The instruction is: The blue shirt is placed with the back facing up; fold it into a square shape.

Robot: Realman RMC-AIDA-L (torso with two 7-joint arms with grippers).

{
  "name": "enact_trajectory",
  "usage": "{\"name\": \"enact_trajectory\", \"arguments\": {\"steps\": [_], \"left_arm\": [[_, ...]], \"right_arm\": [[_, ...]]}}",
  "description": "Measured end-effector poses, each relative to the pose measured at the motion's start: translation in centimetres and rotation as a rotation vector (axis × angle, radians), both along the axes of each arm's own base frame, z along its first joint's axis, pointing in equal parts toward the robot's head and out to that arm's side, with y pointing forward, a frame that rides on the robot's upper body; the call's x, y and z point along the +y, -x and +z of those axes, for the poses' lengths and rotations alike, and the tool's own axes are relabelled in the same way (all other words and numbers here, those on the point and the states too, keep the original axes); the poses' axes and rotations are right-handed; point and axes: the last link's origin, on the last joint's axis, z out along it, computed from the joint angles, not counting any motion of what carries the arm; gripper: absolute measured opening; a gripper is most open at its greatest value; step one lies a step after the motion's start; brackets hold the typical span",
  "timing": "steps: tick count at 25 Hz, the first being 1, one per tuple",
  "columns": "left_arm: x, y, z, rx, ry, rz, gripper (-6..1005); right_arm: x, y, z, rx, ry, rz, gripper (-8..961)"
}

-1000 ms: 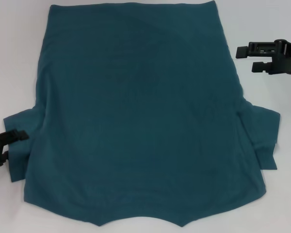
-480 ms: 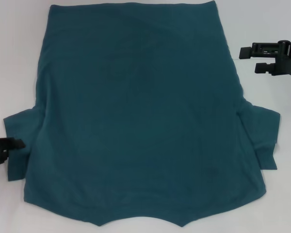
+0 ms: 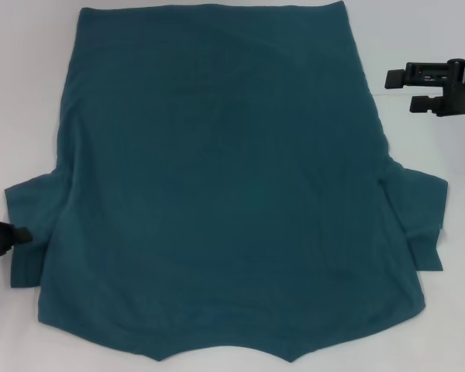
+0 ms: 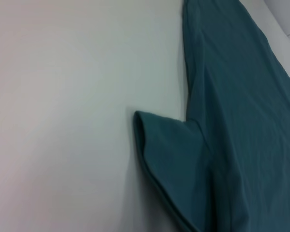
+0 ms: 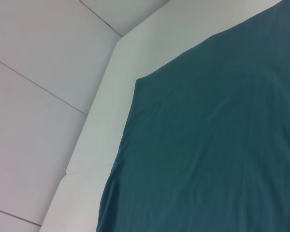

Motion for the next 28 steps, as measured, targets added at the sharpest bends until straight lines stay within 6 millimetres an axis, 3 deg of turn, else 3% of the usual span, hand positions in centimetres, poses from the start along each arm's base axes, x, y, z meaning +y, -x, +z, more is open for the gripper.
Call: {"name": "enact_trajectory", "arguments": {"steps": [3,14,28], "left_arm": [[0.1,0.0,0.3,0.025,0.007,-0.010,3],[3.1,-1.3,4.3,0.351,0.140,-0.068,11],[5.2,-2.0,6.5,0.559,0.168,-0.097,22]], "right_arm": [[0.0,0.0,0.0,0.000,0.001,0.000,944],[0.1,0.1,0.1,0.000,0.006,-0.004,945],[0.3,0.1,0.2,-0.006,-0.004,-0.005,944]]}}
